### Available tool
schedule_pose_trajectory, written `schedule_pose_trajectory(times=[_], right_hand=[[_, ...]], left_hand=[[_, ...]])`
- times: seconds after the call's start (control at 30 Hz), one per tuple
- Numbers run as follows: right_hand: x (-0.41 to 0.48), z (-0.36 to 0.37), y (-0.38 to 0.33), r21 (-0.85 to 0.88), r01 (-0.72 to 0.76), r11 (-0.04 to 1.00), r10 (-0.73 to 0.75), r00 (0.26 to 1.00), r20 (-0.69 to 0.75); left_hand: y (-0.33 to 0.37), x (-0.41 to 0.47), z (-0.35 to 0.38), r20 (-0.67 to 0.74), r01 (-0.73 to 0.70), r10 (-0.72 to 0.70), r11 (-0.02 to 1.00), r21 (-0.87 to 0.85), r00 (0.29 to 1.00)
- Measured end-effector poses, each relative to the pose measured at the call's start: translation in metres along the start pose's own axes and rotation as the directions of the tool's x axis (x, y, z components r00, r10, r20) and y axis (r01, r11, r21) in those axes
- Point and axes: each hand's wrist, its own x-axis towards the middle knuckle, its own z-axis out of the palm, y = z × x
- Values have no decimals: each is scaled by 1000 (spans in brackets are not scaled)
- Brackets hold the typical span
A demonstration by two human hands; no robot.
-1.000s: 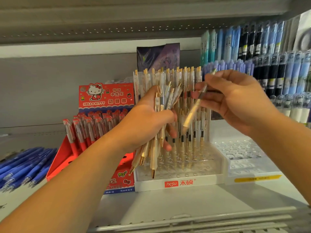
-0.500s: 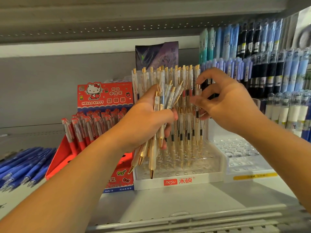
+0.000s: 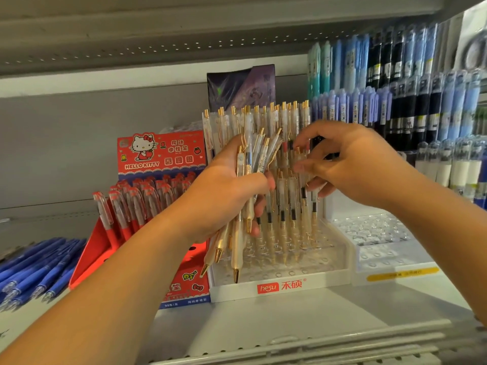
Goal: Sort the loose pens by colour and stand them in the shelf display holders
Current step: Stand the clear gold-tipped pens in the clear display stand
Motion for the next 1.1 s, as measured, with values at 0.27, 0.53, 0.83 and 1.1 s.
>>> schedule_pose_trajectory(times=[0.27,0.53,0.83,1.1], right_hand=[[1,-8,4,-152,-136,979,162,971,175],[1,-12,3,-290,-125,949,178,970,164],[-4,-2,-15,318,-73,945,71,997,18],[-2,-3,-9,612,-153,776,157,986,46]], left_hand=[[3,-2,1,-33,6,-5,1000,19,999],[4,-4,3,14,5,-4,998,-55,1000],[8,-8,8,178,-23,38,996,-84,983],[8,-7,8,140,-18,30,996,-84,990]])
